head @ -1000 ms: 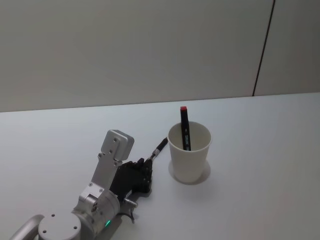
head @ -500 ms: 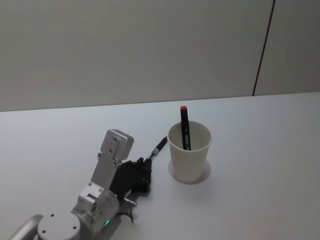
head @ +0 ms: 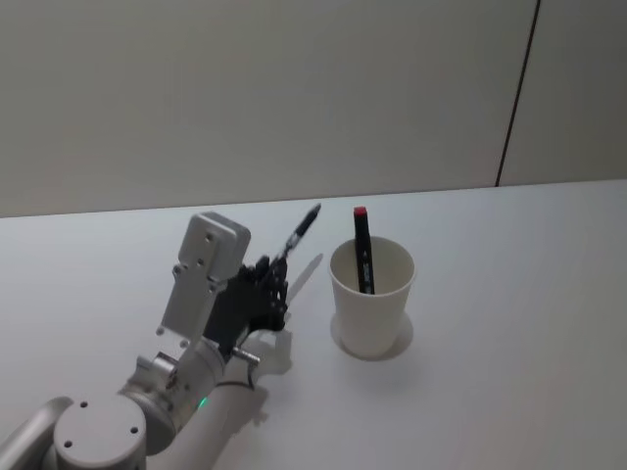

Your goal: Place the pen into the pen holder.

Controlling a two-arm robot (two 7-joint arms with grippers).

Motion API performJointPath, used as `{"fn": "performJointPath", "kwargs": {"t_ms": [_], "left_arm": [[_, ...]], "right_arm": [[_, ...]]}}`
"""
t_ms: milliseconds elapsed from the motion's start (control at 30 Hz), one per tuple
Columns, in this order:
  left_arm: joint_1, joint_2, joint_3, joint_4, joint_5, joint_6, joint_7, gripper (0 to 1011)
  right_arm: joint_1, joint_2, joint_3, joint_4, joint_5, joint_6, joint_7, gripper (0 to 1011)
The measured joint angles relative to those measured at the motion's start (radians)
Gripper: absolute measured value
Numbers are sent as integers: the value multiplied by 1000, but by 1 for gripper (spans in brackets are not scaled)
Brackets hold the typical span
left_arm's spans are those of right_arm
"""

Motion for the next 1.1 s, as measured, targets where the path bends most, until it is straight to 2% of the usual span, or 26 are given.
{"fn": "performJointPath", "kwargs": {"t_ms": [567,933,1100], "left_arm": [[9,9,-29,-181,56,-66,76,179],[-8,-11,-46,-282,99,-122,102,179],[-16,-23,-52,-317,115,-138,107,179]], "right_arm": [[0,0,0,0,0,0,0,1002],[4,-3,0,0,4,2,5,1002],[14,-11,-2,-7,27,10,25,1002]]}}
